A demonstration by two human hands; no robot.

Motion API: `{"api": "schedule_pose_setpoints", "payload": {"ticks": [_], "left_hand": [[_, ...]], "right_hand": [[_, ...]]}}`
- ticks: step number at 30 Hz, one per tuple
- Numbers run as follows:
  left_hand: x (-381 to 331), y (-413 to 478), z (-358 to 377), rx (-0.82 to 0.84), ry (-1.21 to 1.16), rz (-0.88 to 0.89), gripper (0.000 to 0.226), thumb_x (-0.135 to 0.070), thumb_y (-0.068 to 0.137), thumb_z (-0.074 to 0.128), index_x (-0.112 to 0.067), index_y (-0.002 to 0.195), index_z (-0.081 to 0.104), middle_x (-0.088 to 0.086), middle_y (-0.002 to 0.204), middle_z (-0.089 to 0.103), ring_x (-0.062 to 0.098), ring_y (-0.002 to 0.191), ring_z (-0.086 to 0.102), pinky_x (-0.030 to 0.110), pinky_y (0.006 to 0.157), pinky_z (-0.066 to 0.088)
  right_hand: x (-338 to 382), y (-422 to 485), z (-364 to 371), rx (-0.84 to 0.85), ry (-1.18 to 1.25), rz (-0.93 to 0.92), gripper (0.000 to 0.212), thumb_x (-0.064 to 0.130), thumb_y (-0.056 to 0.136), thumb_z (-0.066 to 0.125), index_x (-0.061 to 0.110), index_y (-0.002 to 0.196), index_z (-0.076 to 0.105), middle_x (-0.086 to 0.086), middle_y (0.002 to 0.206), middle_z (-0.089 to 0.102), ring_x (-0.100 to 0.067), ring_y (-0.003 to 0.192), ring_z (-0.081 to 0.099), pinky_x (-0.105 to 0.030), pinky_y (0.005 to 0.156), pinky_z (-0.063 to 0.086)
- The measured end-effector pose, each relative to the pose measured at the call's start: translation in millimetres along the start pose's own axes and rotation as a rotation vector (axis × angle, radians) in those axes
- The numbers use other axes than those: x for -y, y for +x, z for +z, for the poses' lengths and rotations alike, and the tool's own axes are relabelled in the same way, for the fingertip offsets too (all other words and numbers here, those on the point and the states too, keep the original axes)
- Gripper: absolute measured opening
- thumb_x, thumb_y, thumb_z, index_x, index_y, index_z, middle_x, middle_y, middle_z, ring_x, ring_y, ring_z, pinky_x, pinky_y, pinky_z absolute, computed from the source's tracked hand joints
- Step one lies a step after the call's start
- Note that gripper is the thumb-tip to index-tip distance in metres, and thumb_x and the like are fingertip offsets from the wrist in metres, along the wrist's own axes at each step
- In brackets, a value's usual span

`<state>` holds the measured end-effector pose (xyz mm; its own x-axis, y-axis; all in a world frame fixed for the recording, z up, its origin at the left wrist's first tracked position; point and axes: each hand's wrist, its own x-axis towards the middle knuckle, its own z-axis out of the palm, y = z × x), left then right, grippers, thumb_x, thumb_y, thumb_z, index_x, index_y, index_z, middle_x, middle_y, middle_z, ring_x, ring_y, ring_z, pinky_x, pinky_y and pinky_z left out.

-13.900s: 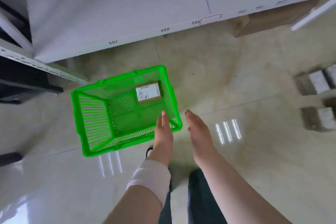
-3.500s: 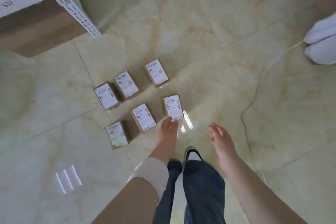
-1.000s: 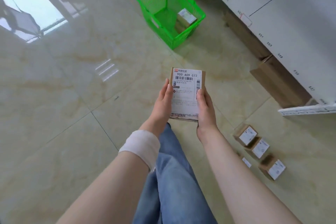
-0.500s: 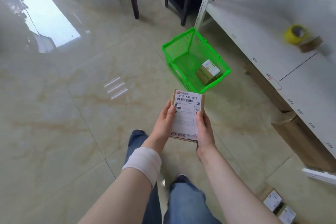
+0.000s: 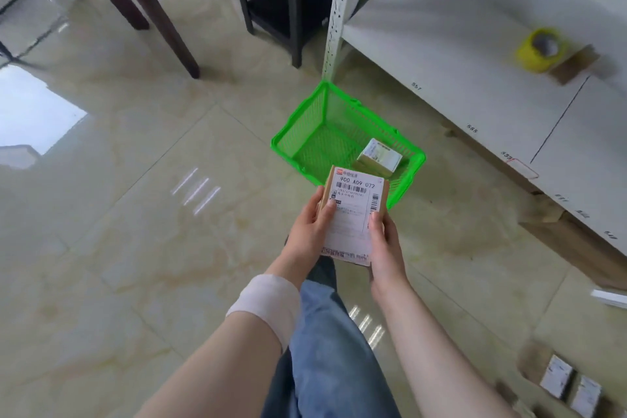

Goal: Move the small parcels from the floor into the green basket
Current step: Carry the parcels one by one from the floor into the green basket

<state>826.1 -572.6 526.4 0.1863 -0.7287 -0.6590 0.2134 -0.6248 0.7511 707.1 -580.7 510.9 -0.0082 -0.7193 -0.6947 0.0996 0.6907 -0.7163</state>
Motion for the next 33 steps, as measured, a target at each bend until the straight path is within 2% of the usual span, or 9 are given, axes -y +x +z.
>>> {"api": "schedule_pose_setpoints", "payload": {"ticks": [4, 9, 13, 17, 19, 22, 25, 30, 33], "left_hand": [[-16.9, 101.0, -0.6, -0.028, 0.037, -0.052, 0.063, -0.048, 0.084, 0.050, -0.019, 0.140, 0.042, -0.001, 0.139, 0.052, 0.013, 0.128, 0.049, 0.039, 0.111, 0.036], [-1.9, 255.2, -5.7, -0.004, 0.176, -0.075, 0.055, -0.043, 0.090, 0.049, -0.019, 0.139, 0.041, 0.001, 0.136, 0.055, 0.016, 0.124, 0.052, 0.036, 0.108, 0.039], [46.9, 382.4, -12.8, 0.031, 0.314, -0.113, 0.051, -0.041, 0.093, 0.045, -0.023, 0.140, 0.038, 0.000, 0.132, 0.057, 0.020, 0.115, 0.058, 0.037, 0.100, 0.046], [110.1, 498.0, -13.0, 0.069, 0.417, -0.109, 0.057, -0.041, 0.088, 0.048, -0.019, 0.140, 0.038, 0.004, 0.133, 0.057, 0.023, 0.114, 0.059, 0.040, 0.099, 0.047], [143.0, 544.0, -12.6, 0.079, 0.469, -0.106, 0.062, -0.041, 0.085, 0.050, -0.016, 0.140, 0.038, 0.010, 0.136, 0.055, 0.026, 0.119, 0.056, 0.043, 0.101, 0.046], [182.4, 592.2, -13.0, 0.100, 0.575, -0.110, 0.053, -0.031, 0.092, 0.048, -0.016, 0.141, 0.036, 0.011, 0.138, 0.053, 0.027, 0.122, 0.054, 0.043, 0.102, 0.044], [210.5, 617.9, -10.7, 0.139, 0.618, -0.108, 0.056, -0.034, 0.089, 0.047, -0.017, 0.141, 0.035, 0.010, 0.137, 0.054, 0.028, 0.121, 0.054, 0.044, 0.102, 0.043], [228.7, 629.7, -9.4, 0.134, 0.628, -0.136, 0.055, -0.016, 0.093, 0.047, -0.014, 0.144, 0.028, 0.010, 0.140, 0.050, 0.026, 0.126, 0.051, 0.041, 0.105, 0.042], [213.8, 634.8, -9.2, 0.070, 0.596, -0.064, 0.064, -0.018, 0.091, 0.052, -0.014, 0.147, 0.022, 0.007, 0.149, 0.037, 0.020, 0.137, 0.037, 0.040, 0.112, 0.034]], "right_hand": [[14.4, 100.7, 27.3, -0.014, -0.017, 0.049, 0.047, 0.029, 0.095, 0.047, 0.018, 0.140, 0.040, -0.009, 0.135, 0.057, -0.023, 0.112, 0.060, -0.033, 0.086, 0.050], [-2.1, 239.9, 53.9, -0.037, -0.005, 0.117, 0.041, 0.034, 0.097, 0.041, 0.028, 0.138, 0.040, 0.001, 0.127, 0.058, -0.010, 0.097, 0.060, -0.028, 0.074, 0.049], [-49.7, 356.9, 69.3, -0.004, -0.023, 0.233, 0.047, 0.038, 0.096, 0.042, 0.035, 0.142, 0.032, 0.004, 0.135, 0.056, -0.011, 0.105, 0.060, -0.028, 0.079, 0.050], [-109.8, 463.1, 78.2, -0.053, -0.008, 0.303, 0.047, 0.033, 0.097, 0.043, 0.034, 0.142, 0.030, 0.006, 0.133, 0.056, 0.000, 0.086, 0.059, -0.017, 0.054, 0.048], [-139.3, 502.7, 81.3, -0.097, 0.027, 0.319, 0.045, 0.031, 0.097, 0.043, 0.028, 0.141, 0.034, 0.004, 0.125, 0.057, -0.001, 0.081, 0.058, -0.019, 0.052, 0.048], [-182.9, 546.5, 83.8, -0.159, 0.066, 0.267, 0.046, 0.028, 0.096, 0.045, 0.023, 0.141, 0.036, 0.000, 0.131, 0.058, -0.018, 0.102, 0.062, -0.029, 0.071, 0.050], [-213.0, 570.9, 85.2, -0.226, 0.095, 0.227, 0.045, 0.026, 0.096, 0.046, 0.022, 0.140, 0.037, -0.004, 0.136, 0.055, -0.026, 0.120, 0.056, -0.045, 0.097, 0.046], [-230.1, 573.9, 87.8, -0.316, 0.137, 0.205, 0.051, 0.021, 0.093, 0.053, 0.019, 0.142, 0.037, -0.004, 0.136, 0.055, -0.025, 0.121, 0.056, -0.051, 0.103, 0.044], [-227.5, 570.3, 88.7, -0.429, 0.206, 0.322, 0.064, 0.028, 0.090, 0.058, 0.021, 0.147, 0.028, -0.007, 0.148, 0.042, -0.026, 0.130, 0.048, -0.050, 0.109, 0.037]]}}
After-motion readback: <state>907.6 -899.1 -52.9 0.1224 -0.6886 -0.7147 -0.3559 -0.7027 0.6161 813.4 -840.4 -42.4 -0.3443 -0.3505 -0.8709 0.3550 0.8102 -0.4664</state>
